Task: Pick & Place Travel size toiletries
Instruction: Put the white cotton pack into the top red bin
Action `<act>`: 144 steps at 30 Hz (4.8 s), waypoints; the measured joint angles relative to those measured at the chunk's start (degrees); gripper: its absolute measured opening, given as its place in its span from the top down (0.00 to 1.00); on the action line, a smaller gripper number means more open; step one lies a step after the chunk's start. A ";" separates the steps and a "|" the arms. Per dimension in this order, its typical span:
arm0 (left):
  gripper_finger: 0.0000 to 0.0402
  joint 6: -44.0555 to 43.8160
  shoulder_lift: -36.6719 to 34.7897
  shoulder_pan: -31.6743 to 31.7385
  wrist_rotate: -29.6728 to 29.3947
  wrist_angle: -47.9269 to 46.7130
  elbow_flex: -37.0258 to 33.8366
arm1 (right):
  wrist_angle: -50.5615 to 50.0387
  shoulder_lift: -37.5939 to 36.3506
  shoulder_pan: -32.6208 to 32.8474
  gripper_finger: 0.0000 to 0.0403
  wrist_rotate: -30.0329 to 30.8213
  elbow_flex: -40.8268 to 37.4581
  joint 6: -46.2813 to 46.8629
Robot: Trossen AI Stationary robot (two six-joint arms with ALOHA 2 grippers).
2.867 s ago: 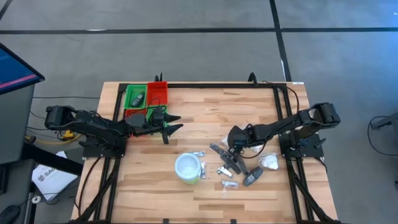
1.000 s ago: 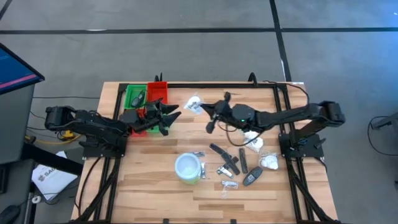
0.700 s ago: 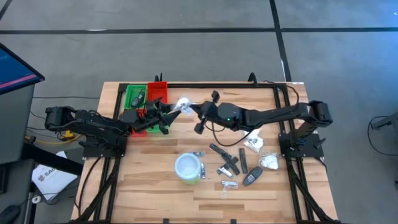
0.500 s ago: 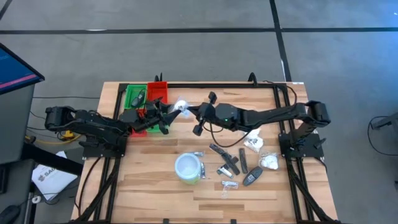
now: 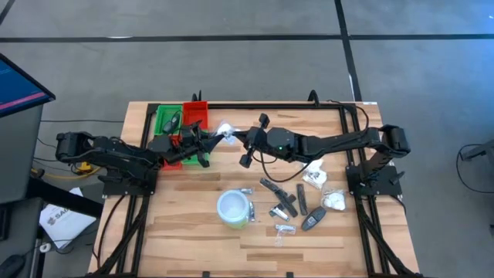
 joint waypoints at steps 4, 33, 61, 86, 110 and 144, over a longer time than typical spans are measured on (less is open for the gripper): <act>0.94 1.46 0.00 0.02 0.00 -0.39 0.00 | -1.08 0.00 -0.05 1.00 0.27 0.00 -0.04; 0.94 8.74 -10.53 17.64 -5.69 -30.03 -0.04 | -13.29 -0.02 -3.08 0.86 3.54 -0.04 2.08; 0.94 14.83 6.31 39.10 2.74 -44.07 8.56 | -13.14 -0.02 -3.28 0.86 3.43 -0.04 2.10; 0.95 29.88 9.18 46.29 7.65 -48.72 9.92 | -13.16 -0.02 -3.34 0.86 3.43 -0.09 2.10; 0.94 36.01 9.16 47.67 13.53 -50.68 12.85 | -13.16 -0.02 -3.32 0.86 3.38 -0.09 2.10; 0.82 33.06 14.05 50.15 9.01 -47.29 12.84 | -13.14 -0.02 -3.33 0.86 3.30 -0.09 2.10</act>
